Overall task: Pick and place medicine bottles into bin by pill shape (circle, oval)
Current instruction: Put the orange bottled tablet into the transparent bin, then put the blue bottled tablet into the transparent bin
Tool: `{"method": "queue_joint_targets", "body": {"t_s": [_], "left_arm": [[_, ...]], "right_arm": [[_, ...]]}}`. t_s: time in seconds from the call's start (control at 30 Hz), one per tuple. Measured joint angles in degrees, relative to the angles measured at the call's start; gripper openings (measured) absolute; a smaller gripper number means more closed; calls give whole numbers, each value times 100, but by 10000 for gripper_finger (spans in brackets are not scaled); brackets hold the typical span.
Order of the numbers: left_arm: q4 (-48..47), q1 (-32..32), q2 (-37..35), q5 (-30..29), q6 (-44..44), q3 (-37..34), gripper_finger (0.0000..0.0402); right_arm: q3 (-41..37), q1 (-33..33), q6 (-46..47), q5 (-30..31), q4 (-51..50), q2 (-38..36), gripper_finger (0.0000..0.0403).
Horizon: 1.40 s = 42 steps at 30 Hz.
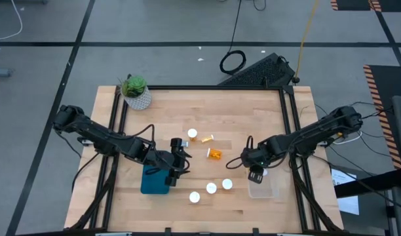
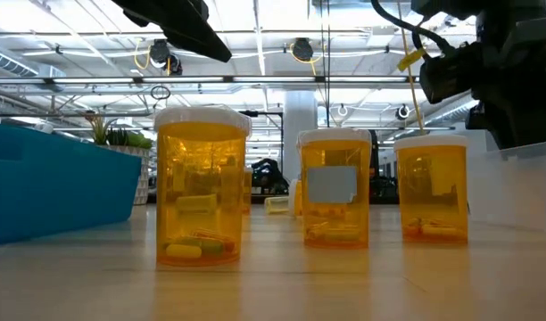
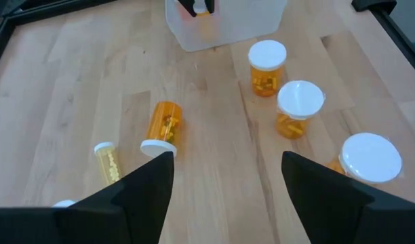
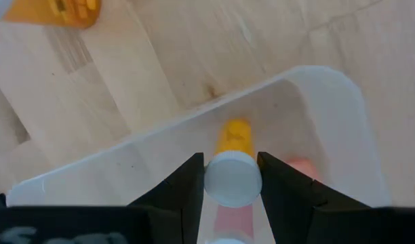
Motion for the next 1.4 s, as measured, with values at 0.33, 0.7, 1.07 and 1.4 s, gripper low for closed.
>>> {"method": "queue_joint_targets", "body": {"t_s": [0.33, 0.7, 1.07, 1.4], "left_arm": [[15, 51, 0, -153, -23, 0, 273], [-94, 313, 0, -453, -122, 0, 273], [-1366, 1072, 0, -749, -330, -2, 273], [-1458, 1772, 428, -34, 538, 0, 273]], "right_arm": [[-4, 0, -2, -2, -59, -38, 185], [-4, 17, 254, -13, -112, -742, 226], [-4, 406, 620, 647, 18, -1892, 226], [0, 472, 127, 1336, 345, -2347, 226]]}}
